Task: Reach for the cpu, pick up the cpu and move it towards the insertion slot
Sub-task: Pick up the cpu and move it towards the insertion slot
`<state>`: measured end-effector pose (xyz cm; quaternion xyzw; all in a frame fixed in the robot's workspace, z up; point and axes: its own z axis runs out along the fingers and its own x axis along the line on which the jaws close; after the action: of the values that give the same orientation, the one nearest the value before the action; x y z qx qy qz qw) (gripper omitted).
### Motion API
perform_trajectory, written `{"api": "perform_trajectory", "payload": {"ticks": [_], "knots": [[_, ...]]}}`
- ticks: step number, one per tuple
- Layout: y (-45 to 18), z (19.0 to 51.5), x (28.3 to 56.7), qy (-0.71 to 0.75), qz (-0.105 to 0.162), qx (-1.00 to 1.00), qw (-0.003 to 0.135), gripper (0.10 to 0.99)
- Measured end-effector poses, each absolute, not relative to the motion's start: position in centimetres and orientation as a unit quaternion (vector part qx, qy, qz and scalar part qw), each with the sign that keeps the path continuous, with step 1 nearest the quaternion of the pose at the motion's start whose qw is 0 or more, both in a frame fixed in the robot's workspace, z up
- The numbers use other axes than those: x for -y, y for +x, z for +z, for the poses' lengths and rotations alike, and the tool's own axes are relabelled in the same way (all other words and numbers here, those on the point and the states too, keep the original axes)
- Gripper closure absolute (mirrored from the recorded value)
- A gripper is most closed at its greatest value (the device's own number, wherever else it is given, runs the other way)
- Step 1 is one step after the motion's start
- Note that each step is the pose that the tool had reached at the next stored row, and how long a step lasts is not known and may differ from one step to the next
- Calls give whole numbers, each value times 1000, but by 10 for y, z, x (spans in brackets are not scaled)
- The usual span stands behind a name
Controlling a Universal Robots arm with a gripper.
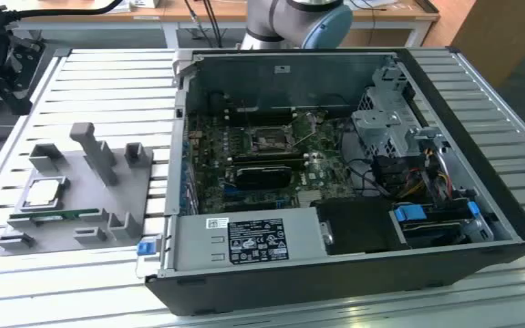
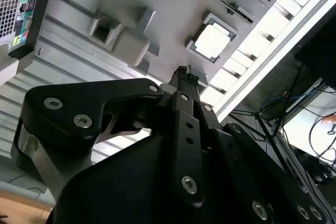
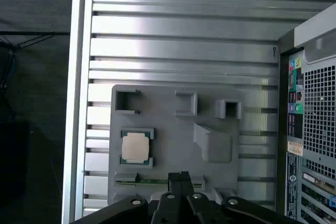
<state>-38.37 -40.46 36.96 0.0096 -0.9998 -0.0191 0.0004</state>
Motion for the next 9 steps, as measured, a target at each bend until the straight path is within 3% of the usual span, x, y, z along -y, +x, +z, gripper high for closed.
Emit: {"api": "perform_trajectory", "payload": {"ticks": [9], "knots": [[-394, 369, 405, 10, -19, 1000, 0, 980]]}}
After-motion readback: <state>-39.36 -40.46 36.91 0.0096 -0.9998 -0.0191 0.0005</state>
